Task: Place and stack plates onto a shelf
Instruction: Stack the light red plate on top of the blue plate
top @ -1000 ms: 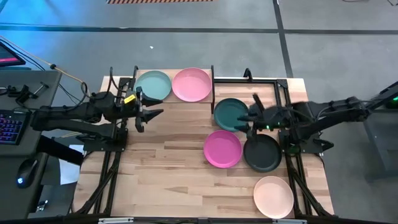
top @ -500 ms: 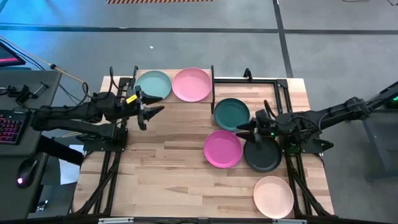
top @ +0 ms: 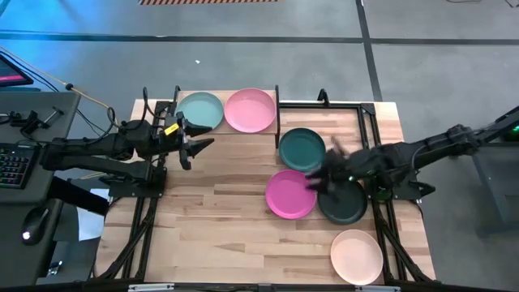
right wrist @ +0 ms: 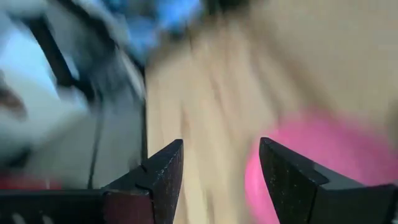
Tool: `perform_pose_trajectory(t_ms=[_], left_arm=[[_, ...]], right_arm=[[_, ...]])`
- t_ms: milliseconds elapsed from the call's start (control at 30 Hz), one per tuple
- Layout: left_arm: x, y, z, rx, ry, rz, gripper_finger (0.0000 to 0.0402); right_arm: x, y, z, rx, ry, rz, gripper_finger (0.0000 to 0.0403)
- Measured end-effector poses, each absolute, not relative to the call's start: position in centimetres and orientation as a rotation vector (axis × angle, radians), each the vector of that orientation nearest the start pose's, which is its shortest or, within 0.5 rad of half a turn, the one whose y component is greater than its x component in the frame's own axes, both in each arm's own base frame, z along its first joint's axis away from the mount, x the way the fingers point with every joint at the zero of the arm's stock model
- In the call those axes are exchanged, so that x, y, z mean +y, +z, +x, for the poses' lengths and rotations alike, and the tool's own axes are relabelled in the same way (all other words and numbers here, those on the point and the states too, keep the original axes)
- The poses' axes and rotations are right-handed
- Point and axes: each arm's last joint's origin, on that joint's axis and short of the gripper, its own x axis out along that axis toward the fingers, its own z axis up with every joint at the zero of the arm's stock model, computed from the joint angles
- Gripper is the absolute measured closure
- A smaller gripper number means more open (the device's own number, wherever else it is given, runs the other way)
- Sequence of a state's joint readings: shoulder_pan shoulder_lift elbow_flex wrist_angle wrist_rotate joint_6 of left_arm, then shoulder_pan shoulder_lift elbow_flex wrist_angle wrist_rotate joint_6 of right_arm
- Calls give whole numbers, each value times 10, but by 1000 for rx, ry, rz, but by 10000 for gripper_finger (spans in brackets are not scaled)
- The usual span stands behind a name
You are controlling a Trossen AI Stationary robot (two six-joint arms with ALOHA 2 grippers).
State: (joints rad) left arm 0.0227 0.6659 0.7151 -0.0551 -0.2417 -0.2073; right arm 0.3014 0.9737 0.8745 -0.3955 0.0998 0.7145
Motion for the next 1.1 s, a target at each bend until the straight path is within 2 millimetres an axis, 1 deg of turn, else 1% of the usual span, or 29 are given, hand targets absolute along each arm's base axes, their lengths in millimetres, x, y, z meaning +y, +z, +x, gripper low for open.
perform_pose_trajectory(t_ms=[100, 200, 267, 367, 467, 567, 600, 733, 833, 1000, 1100], left_arm=[[10, 338, 150, -22, 263, -206, 212], [10, 338, 150, -22, 261, -206, 212], [10, 338, 150, -21, 261, -206, 212], [10, 338, 150, -21, 261, -206, 212], [10, 338, 150, -21, 261, -206, 212], [10, 338, 150, -21, 261, -206, 212], [10, 338, 150, -21, 261, -206, 212], [10, 338, 150, -21, 261, -206, 212], [10, 338, 150, -21, 261, -206, 212], [10, 338, 150, -21, 261, -206, 212], [10, 338, 150, -21, 261, -205, 212]], right_arm=[[80, 300, 201, 884, 52, 602, 210], [103, 278, 195, 1198, 30, 565, 210], [118, 262, 188, 1328, -3, 542, 210], [137, 237, 174, 1460, -49, 533, 210], [149, 217, 156, 1541, -131, 568, 210], [152, 196, 137, 1619, -286, 646, 210], [154, 191, 133, 1635, -311, 672, 210], [159, 174, 122, 1666, -313, 734, 210], [160, 169, 119, 1666, -313, 752, 210], [154, 165, 113, 1689, -430, 732, 210], [153, 165, 113, 1688, -444, 726, 210]])
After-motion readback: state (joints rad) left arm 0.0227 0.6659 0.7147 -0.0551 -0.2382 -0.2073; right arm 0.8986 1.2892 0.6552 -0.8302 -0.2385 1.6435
